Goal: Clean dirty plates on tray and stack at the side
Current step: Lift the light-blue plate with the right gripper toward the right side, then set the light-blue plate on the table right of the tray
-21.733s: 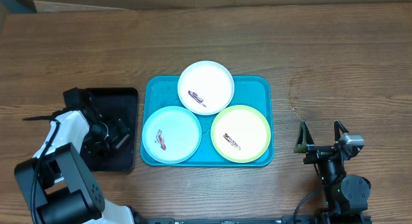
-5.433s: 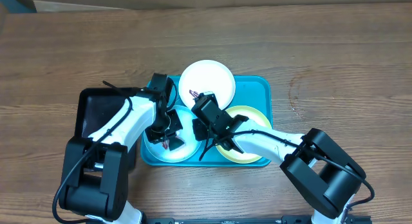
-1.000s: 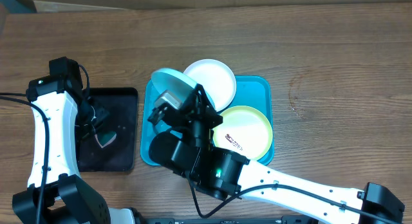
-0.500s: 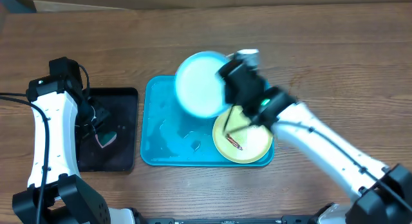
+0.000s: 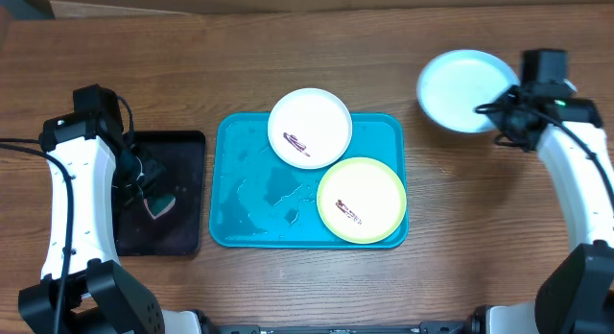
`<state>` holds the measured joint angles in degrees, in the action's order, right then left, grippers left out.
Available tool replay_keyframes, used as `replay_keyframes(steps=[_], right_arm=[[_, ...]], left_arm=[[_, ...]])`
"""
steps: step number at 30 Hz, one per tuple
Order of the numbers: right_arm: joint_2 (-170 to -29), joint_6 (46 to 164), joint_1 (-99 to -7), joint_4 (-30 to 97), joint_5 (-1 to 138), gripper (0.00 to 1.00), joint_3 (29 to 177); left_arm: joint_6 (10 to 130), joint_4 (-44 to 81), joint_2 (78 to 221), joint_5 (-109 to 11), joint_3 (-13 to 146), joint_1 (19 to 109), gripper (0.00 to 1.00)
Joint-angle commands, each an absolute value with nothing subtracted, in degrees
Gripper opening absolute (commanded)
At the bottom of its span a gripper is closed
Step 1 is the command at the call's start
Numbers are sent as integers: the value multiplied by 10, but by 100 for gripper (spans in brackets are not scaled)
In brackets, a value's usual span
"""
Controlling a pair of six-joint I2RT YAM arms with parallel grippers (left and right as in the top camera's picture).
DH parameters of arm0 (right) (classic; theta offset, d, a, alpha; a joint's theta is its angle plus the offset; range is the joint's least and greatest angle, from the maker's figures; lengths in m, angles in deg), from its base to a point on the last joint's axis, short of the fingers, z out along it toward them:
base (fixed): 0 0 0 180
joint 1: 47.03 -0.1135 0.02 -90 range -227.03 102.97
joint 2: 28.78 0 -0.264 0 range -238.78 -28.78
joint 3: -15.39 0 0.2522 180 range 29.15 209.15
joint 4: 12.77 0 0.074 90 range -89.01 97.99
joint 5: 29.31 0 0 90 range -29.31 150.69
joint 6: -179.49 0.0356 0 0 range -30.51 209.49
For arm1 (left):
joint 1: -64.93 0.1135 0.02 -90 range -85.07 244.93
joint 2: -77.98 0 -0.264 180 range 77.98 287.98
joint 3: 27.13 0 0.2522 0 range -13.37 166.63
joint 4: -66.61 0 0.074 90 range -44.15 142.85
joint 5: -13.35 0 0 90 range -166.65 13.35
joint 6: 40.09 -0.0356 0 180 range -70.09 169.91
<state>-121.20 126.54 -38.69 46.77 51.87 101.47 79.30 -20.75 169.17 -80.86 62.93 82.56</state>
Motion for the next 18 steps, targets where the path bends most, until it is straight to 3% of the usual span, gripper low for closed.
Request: replay_keyframes(steps=[1,18], right_arm=[[-1212,1272,-350,449,531,4,983],[-1285,1270,-335,413,533,4,942]], left_arm=[[782,-204,1691,-800,629,826,4],[782,-200,1691,-800,629,826,4]])
